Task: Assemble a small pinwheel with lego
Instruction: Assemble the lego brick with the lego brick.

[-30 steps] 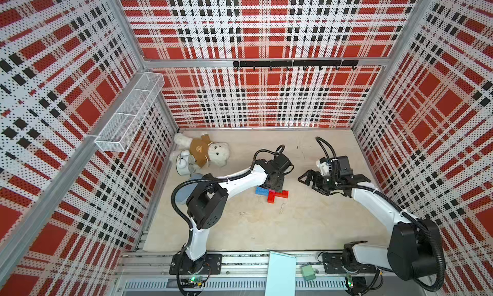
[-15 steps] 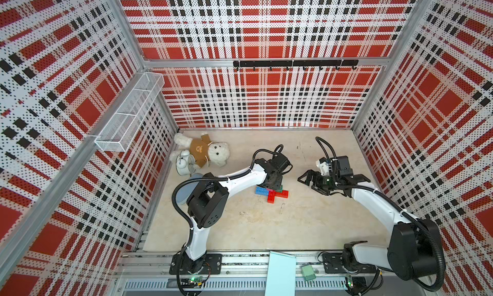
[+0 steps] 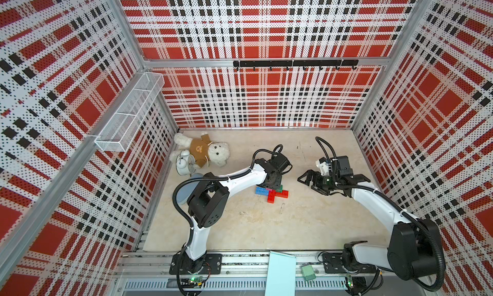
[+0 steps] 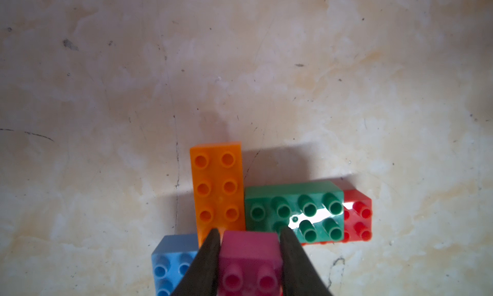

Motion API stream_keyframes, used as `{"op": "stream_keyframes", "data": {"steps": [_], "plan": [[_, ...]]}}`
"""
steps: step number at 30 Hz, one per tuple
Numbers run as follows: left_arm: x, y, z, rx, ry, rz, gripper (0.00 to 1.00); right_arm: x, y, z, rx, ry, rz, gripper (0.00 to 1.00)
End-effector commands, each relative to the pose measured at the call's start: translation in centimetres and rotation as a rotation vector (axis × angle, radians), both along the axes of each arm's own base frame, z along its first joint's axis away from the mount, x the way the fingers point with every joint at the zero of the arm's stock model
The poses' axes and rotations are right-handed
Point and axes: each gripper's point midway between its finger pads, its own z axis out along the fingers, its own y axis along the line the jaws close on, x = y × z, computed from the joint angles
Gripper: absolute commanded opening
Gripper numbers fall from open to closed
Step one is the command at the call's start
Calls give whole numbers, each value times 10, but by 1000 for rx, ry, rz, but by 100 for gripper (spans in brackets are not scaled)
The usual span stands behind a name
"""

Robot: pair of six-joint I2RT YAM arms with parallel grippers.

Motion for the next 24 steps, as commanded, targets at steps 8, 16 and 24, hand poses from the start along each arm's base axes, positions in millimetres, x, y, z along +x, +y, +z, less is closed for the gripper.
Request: {"op": "stream_keyframes", "data": {"steps": [8, 16, 24], "plan": [[-3, 7, -18, 53, 11, 54, 32, 2, -1, 3, -2, -34, 16, 100], [-6, 10, -26, 55, -4, 112, 30, 2, -1, 4, -1, -36, 13, 100], [-13, 12, -38, 55, -14, 138, 29, 0, 0, 1, 4, -28, 18, 100]]}}
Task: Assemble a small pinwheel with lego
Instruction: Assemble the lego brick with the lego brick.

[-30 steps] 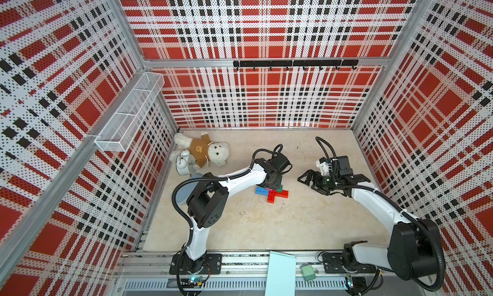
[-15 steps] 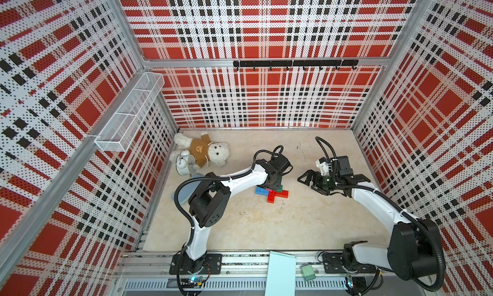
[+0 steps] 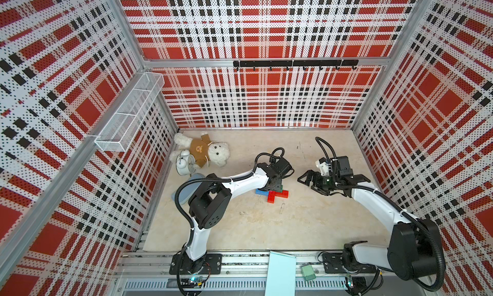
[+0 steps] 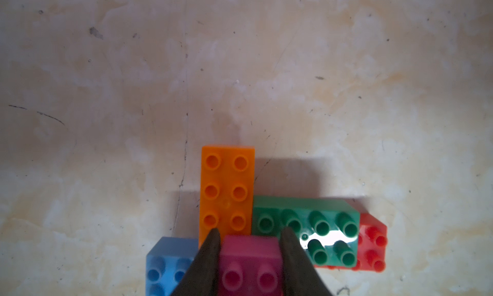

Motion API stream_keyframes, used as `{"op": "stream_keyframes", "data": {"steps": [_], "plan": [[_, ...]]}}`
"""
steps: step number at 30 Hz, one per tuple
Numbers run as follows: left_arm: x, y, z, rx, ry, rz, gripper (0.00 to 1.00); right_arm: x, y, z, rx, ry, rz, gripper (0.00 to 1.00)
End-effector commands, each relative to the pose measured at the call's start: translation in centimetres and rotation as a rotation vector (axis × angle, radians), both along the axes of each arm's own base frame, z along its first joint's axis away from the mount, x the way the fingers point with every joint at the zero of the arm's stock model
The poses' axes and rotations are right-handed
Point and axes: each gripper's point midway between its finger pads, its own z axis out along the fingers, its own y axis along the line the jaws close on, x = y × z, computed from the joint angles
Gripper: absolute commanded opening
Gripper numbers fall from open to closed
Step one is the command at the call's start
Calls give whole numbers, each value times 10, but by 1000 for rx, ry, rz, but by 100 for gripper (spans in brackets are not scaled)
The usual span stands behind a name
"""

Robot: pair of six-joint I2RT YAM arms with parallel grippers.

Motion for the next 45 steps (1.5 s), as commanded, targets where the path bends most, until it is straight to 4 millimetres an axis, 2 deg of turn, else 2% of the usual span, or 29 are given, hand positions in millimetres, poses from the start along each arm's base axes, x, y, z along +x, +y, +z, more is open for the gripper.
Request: {"op": "stream_keyframes", "data": {"steps": [1, 7, 15, 22, 31, 37, 41, 45], "plan": [[-13, 12, -28, 57, 47, 25, 28, 1, 0, 3, 4, -32, 14, 100], [-16, 16, -32, 87, 14, 12, 28, 0, 0, 3, 9, -34, 14, 100], [-27, 14, -51, 37, 22, 28, 32, 0, 0, 2, 12, -31, 10, 100], [-34, 20, -65, 44, 37, 39, 34, 0, 1, 3, 24, -30, 11, 100], [-19, 10, -31, -15, 6, 9, 44, 6, 4, 13, 47, -48, 8, 100], [-2, 2, 6, -46, -26, -16, 58, 9, 6, 23, 59, -67, 5, 100], [5, 3, 19, -70, -33, -20, 65, 9, 6, 27, 65, -74, 5, 100], [8, 7, 38, -95, -55, -16, 68, 9, 7, 27, 69, -74, 6, 100]]}}
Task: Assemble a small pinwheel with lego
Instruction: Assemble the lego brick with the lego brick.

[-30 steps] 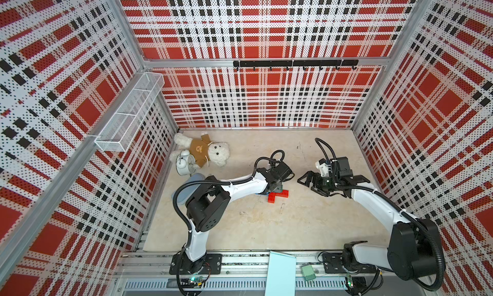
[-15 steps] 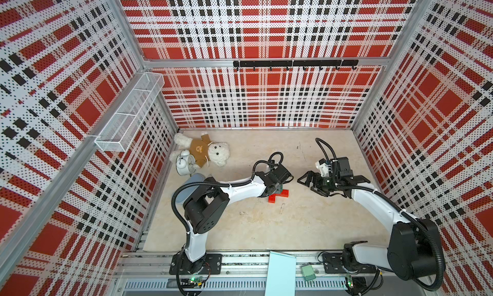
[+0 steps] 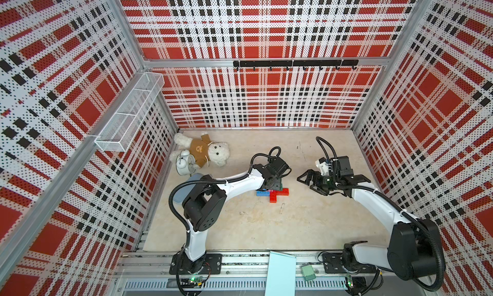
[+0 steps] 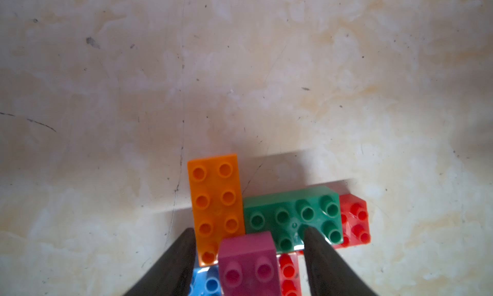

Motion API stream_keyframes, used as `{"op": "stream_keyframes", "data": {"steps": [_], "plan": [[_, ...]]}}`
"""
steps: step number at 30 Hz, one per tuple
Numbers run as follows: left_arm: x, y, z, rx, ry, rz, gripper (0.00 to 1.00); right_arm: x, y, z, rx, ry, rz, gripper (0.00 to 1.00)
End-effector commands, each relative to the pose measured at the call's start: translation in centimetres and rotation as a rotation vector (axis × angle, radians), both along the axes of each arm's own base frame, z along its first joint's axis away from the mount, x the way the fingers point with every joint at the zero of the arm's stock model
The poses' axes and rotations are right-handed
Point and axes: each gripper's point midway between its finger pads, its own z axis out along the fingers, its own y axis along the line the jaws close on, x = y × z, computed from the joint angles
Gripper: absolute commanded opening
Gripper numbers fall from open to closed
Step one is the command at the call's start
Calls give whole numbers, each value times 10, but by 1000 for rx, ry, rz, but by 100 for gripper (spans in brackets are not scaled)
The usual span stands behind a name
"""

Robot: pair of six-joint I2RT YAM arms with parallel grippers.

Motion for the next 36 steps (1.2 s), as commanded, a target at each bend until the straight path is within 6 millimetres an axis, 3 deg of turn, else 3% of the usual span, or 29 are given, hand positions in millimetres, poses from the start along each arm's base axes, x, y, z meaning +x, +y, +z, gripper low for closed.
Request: {"op": "stream_keyframes", "data": {"steps": [1, 6, 10, 12, 20, 31, 36], "plan": [[0, 4, 30, -32, -24, -13, 67, 9, 2, 22, 22, -75, 3, 100], [-22, 9, 45, -104, 5, -21, 50, 3, 5, 26, 43, -90, 20, 99], [-37, 11, 56, -164, 21, -30, 29, -11, 17, 31, 72, -106, 59, 97], [-41, 13, 56, -174, 35, -25, 24, -19, 24, 31, 89, -100, 77, 94], [-33, 14, 36, -148, 71, -13, 15, -37, 35, 20, 117, -71, 89, 86], [-23, 7, 19, -134, 96, -18, 11, -40, 35, 16, 113, -62, 86, 84], [-22, 2, 21, -150, 94, -30, 6, -39, 35, 15, 114, -60, 86, 83]]}}
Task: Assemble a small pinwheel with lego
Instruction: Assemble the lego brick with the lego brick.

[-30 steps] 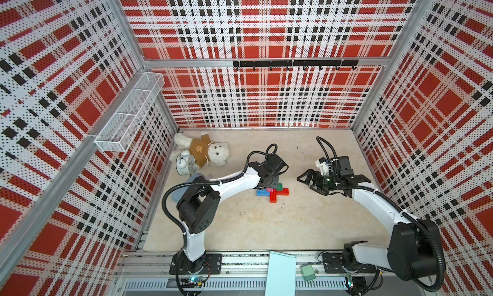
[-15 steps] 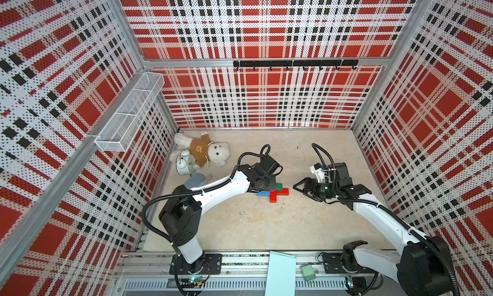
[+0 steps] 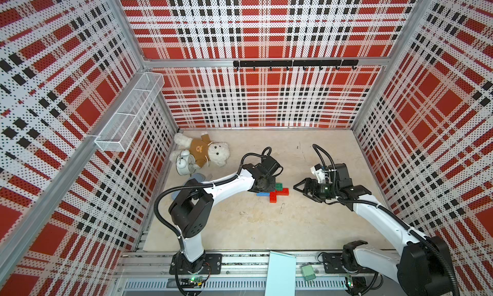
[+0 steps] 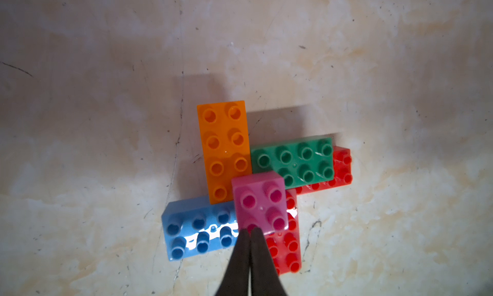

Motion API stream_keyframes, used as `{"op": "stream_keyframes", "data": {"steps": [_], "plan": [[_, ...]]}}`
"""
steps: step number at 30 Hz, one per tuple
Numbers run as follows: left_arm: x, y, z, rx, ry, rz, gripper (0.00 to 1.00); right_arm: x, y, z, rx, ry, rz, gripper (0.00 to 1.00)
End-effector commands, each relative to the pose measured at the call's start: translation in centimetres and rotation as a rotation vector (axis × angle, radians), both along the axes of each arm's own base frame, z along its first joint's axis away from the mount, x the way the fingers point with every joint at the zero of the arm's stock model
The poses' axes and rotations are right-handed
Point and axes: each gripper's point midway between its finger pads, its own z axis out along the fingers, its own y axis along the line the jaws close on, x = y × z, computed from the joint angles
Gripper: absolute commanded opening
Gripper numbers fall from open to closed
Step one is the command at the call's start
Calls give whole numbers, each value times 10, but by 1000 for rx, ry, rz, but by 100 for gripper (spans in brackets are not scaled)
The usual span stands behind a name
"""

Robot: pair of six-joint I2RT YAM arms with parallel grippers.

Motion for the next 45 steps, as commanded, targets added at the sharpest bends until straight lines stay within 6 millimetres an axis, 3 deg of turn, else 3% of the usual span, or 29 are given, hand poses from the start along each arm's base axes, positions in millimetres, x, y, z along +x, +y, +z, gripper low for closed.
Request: {"op": "stream_keyframes", "data": {"steps": [1, 16, 25, 45], "plan": [[9, -9, 12, -28, -35, -4, 6, 2, 3, 5, 15, -42, 8, 83], [12, -11, -1, 3, -13, -4, 0, 0, 2, 3, 9, -38, 8, 83], [6, -11, -20, 53, 16, -19, 0, 0, 2, 1, 2, -36, 8, 83], [-21, -2, -54, 255, 125, -123, 0, 2, -1, 11, -10, -70, 1, 83]]}}
